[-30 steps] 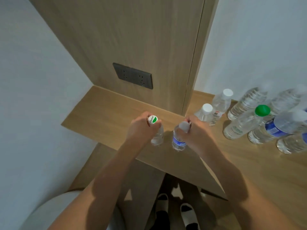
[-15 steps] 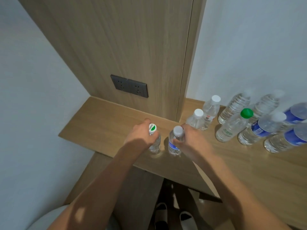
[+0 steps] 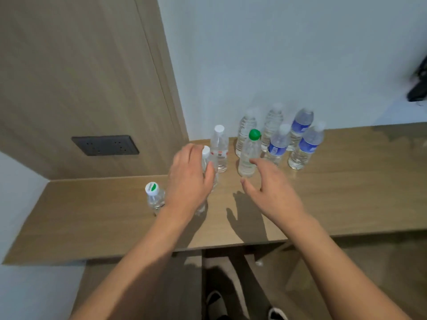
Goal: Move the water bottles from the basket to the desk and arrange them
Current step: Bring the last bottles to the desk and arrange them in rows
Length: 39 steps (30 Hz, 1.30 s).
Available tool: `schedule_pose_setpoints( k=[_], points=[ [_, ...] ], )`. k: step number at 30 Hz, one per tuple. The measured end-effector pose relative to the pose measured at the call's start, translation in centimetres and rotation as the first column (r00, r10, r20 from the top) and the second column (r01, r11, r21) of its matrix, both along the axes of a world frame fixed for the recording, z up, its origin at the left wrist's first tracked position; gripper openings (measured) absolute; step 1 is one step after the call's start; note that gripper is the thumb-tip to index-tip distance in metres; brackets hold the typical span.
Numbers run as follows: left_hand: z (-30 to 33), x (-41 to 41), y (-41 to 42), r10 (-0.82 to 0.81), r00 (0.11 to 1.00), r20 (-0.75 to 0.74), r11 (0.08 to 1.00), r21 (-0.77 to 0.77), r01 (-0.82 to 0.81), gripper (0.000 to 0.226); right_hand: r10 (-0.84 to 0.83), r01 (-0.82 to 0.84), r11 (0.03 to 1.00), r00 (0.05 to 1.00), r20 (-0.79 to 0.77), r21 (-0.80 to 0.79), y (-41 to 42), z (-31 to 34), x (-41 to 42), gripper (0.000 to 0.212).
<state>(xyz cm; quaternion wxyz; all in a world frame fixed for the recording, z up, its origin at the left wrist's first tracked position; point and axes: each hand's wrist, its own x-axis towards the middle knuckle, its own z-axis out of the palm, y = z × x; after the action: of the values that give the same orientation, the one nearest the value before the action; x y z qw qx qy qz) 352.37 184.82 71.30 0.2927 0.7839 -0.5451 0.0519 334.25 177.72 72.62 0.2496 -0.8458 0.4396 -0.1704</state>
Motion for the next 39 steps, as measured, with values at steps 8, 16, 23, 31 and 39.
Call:
schedule_pose_setpoints(
  k=[8,16,23,31,39],
  points=[
    [1.0,-15.3,-6.4,-0.358,0.93,0.086,0.93,-0.054,0.363,0.039,-0.315,0.316,0.947,0.949,0.017,-0.064,-1.0,1.3,-17.4,0.053],
    [1.4,-38.7,-10.7,-0.643,0.757,0.117,0.759,-0.029,0.65,0.04,-0.641,0.639,0.763,0.767,0.016,-0.096,1.5,1.3,-40.2,0.052],
    [2.1,-57.6,-11.0,-0.818,0.562,0.125,0.567,0.003,0.824,0.04,-0.831,0.832,0.545,0.553,0.06,-0.107,5.4,1.5,-56.9,0.052],
    [2.2,-73.2,-13.0,-0.941,0.311,0.133,0.317,0.026,0.948,0.037,-0.951,0.953,0.298,0.302,0.074,-0.056,8.2,1.0,-70.3,0.054],
    [-0.5,-87.1,-20.4,-0.975,0.189,0.118,0.195,0.035,0.98,0.038,-0.981,0.986,0.164,0.168,0.102,-0.038,3.0,-0.7,-81.6,0.053]
  ],
)
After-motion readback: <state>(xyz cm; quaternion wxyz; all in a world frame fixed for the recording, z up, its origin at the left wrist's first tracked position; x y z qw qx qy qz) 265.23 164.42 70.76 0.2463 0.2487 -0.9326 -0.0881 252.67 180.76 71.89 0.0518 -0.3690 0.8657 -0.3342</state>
